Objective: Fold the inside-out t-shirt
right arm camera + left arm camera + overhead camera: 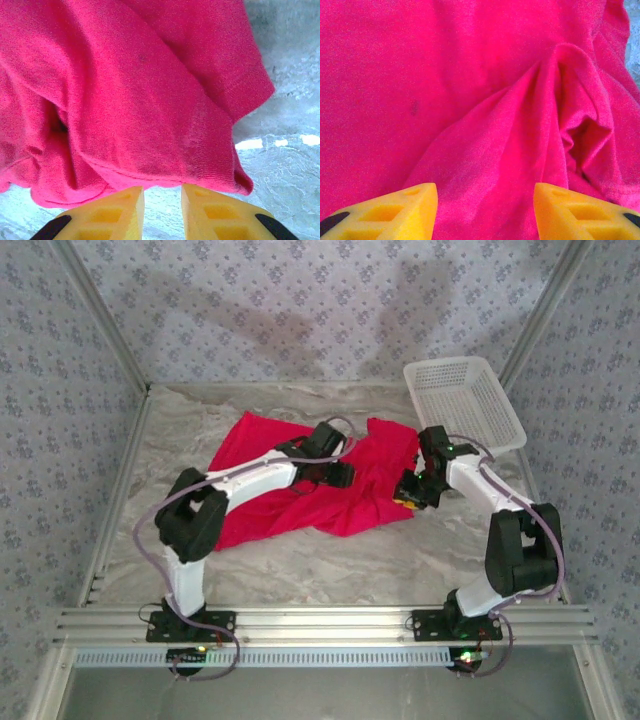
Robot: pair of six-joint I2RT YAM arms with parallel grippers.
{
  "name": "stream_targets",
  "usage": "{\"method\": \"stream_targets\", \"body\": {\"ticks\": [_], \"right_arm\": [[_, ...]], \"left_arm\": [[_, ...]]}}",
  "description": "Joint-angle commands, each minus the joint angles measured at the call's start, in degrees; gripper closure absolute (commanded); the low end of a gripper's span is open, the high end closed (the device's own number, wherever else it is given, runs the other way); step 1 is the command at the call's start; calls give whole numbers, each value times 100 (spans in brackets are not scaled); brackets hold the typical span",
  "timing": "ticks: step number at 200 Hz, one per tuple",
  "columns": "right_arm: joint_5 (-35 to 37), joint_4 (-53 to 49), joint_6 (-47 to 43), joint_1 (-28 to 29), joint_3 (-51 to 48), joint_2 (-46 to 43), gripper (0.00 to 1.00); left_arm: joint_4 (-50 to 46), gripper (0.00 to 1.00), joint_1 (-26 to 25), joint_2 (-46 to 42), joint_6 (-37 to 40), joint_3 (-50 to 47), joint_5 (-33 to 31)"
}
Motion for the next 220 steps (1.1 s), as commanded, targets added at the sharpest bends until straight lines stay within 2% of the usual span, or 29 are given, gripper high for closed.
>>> {"method": "stream_targets", "body": {"ticks": [1, 55, 71, 94, 123, 131, 147, 154, 190, 220], "right_arm": [[-74, 199, 58, -50, -62, -213, 74], [-206, 424, 104, 26, -155, -100, 70], [-261, 579, 200, 121, -155, -19, 64], [-322, 868, 375, 377, -32, 329, 56], [-353, 1278, 578, 752, 318, 1154, 54], [-234, 1317, 587, 815, 429, 1360, 60], [21, 1163, 549, 809, 535, 1556, 91], [78, 1129, 529, 776, 462, 1489, 100], [551, 631, 274, 655, -289, 521, 100], [605, 532, 290, 620, -962, -122, 100]], "left_arm": [[-216, 49, -114, 388, -14, 483, 405], [-190, 49, -258, 937, -207, 819, 630], [-257, 63, -264, 1052, -191, 862, 613], [-654, 100, -261, 1029, -106, 1045, 393], [-1146, 100, -228, 567, -87, 1307, 73], [-1247, 100, -217, 391, -120, 1342, 37], [-1350, 100, -149, -52, -217, 1309, 32], [-1348, 100, -109, -267, -268, 1224, 16], [-849, 100, 124, -1327, -548, 190, 10], [-398, 100, 236, -1603, -779, -585, 207]]}}
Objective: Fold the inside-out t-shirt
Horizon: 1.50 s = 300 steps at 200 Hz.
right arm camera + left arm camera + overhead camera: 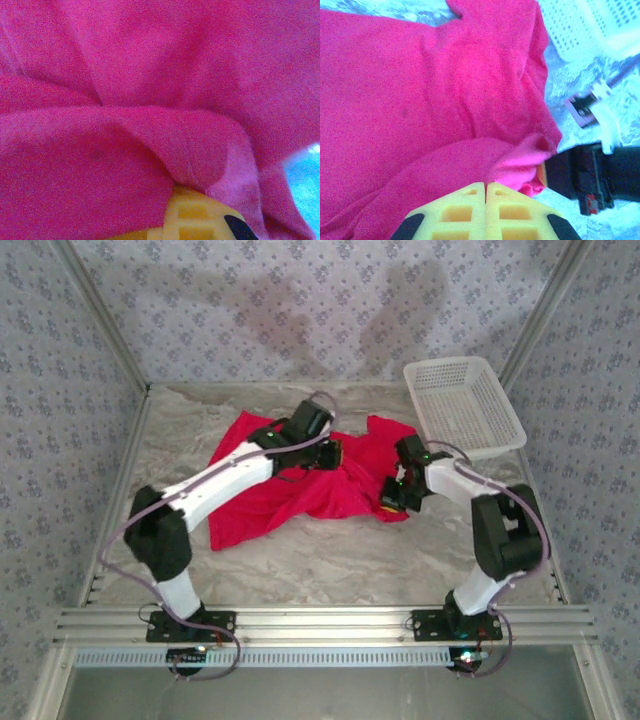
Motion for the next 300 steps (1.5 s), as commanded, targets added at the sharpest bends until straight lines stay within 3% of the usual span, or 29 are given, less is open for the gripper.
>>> {"method": "stream_targets", "body": {"ticks": [1, 20, 53, 71, 106, 135, 156, 176, 184, 215, 251, 296, 300], "right_arm": [[313, -442, -78, -28, -471, -439, 100], [217, -472, 10, 54, -535, -588, 100], [371, -768, 168, 580, 13, -974, 71], [307, -695, 271, 884, 253, -1063, 64], [-79, 50, 676, 1219, 218, -685, 52], [47, 347, 816, 1260, 368, -138, 43], [501, 273, 808, 1205, 669, 262, 47], [814, 32, 642, 1035, 1018, 440, 88], [865, -273, 516, 976, 1195, 376, 100], [717, -1323, 94, 896, 1763, -390, 100], [427, -1759, -37, 561, 1951, -1079, 100], [359, -1004, -400, -76, 2210, -34, 100], [325, -907, -413, -116, 2274, 133, 96]], "left_arm": [[363, 100, 73, 21, -284, -590, 87], [680, 100, 69, 107, -483, -899, 386], [1106, 100, -30, 297, -735, -1185, 720], [1102, 100, -38, 329, -764, -1226, 693], [1058, 100, -26, 312, -734, -1192, 615], [983, 100, -13, 298, -703, -1145, 615], [918, 100, 3, 243, -679, -1144, 598], [850, 100, 59, 165, -634, -1151, 580], [825, 100, 102, 137, -618, -1156, 572], [808, 100, 271, 216, -461, -1090, 596], [825, 100, 304, 507, -447, -784, 776], [1098, 100, 298, 659, -634, -520, 941], [1094, 100, 295, 690, -641, -490, 953]]}}
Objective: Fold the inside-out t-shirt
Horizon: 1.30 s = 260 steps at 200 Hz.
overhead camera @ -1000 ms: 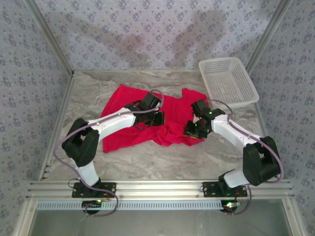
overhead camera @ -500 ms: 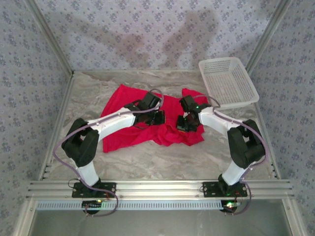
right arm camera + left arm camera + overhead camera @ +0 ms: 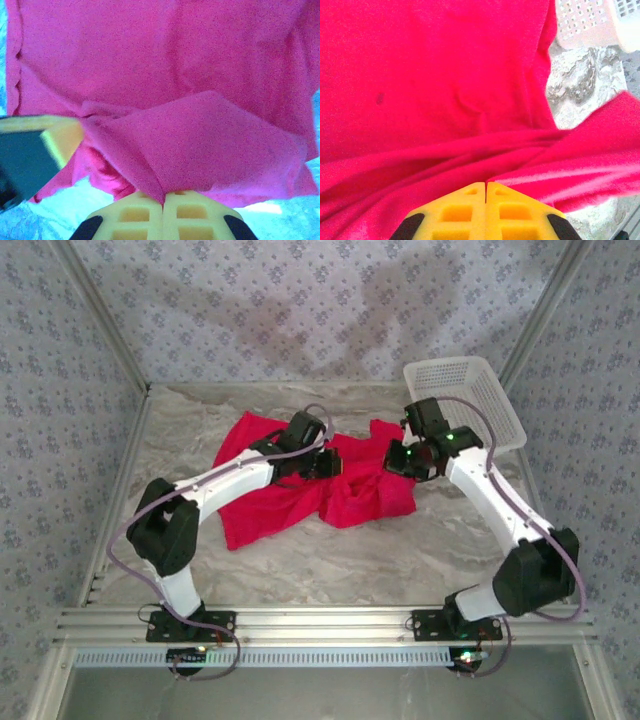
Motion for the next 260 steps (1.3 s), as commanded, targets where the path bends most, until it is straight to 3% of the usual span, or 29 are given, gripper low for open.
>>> {"method": "stream_targets", "body": {"ticks": [1, 19, 33, 87, 132, 197, 212, 232, 260], "right_arm": [[12, 313, -301, -258, 261, 880, 95], [211, 223, -426, -353, 771, 1758, 80], [215, 122, -375, -309, 951, 1964, 71], [-137, 1034, 461, 315, -278, 781, 75], [-483, 1654, 1012, 674, -482, 1336, 77], [-375, 2114, 1225, 747, -424, 1986, 56], [-357, 2212, 1230, 745, -401, 2101, 60], [-387, 2049, 1129, 718, -250, 2117, 100], [-284, 1403, 837, 781, -241, 1293, 100]], "left_arm": [[-56, 100, 50, 209, -74, 196, -6], [-2, 100, 54, 348, -147, 281, 33], [69, 100, 50, 444, -216, 298, 96], [75, 100, 63, 562, -230, 225, 123], [-17, 100, 100, 513, -207, 249, 90], [-23, 100, 232, 338, -219, 190, 100], [13, 100, 279, 310, -242, 196, 144], [-2, 100, 324, 318, -235, 285, 176], [-159, 100, 503, 442, -262, 563, 30]]}}
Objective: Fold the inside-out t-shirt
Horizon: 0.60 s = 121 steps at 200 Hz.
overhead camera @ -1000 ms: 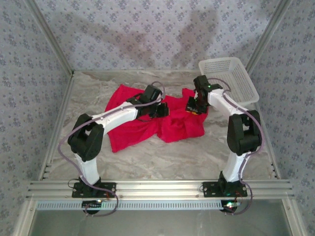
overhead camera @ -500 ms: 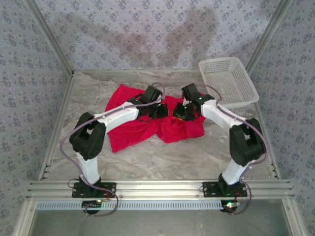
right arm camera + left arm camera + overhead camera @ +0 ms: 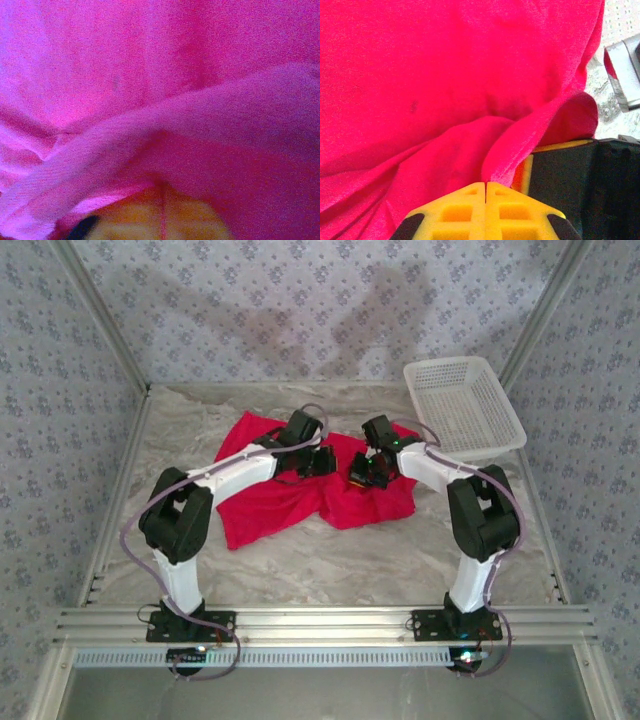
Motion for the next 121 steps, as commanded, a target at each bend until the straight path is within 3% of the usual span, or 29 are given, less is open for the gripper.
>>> {"method": "stream_targets", "body": {"ticks": [1, 31, 57, 77, 100, 121], "right_arm": [[128, -620, -270, 78, 122, -738, 100], [481, -1072, -282, 536, -708, -2363, 100], [793, -480, 401, 1330, -2017, -3502, 100], [1016, 287, 939, 1878, -2996, -3795, 100], [1284, 358, 855, 1844, -3018, -3550, 100], [1835, -52, 566, 1651, -2515, -3256, 69]], "left_arm": [[-128, 100, 173, -96, -64, 374, -64], [-114, 100, 443, 199, -479, 473, -315], [404, 100, 314, 242, -812, 49, -352], [597, 100, 134, 289, -893, -202, -364], [651, 100, 34, 257, -892, -449, -399], [638, 100, 30, 153, -869, -624, -468]]}}
